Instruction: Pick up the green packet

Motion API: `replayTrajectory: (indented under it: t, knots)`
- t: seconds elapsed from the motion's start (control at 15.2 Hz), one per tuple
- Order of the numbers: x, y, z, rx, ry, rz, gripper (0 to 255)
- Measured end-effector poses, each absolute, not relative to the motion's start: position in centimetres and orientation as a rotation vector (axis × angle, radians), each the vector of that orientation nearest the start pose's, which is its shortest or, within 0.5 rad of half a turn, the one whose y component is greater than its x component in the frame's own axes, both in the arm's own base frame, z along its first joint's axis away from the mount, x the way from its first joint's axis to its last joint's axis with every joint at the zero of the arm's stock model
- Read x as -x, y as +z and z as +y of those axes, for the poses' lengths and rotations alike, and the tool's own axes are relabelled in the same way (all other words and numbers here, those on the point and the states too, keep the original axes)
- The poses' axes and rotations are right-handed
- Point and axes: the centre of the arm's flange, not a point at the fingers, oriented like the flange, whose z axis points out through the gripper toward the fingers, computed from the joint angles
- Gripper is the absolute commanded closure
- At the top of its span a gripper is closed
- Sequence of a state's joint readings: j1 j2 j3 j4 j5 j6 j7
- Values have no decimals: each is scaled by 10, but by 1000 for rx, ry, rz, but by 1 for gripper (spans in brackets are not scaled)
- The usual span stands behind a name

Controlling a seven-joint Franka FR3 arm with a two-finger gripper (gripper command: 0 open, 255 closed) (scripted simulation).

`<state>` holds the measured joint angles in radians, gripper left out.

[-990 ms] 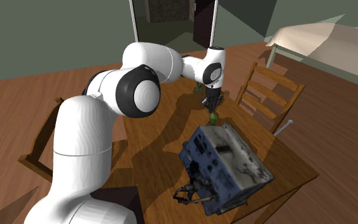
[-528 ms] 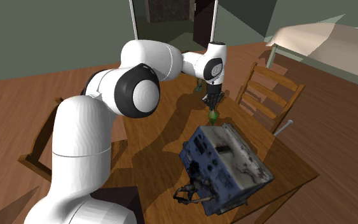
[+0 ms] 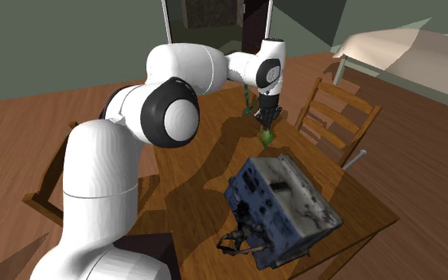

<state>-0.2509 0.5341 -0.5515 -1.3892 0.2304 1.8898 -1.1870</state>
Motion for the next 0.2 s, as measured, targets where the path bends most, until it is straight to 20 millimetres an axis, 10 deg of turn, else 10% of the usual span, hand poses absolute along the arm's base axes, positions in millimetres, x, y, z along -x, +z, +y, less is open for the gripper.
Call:
replayTrajectory:
  t: [0.2]
  knots:
    - [-548, 452, -436, 3146, 26, -615, 255]
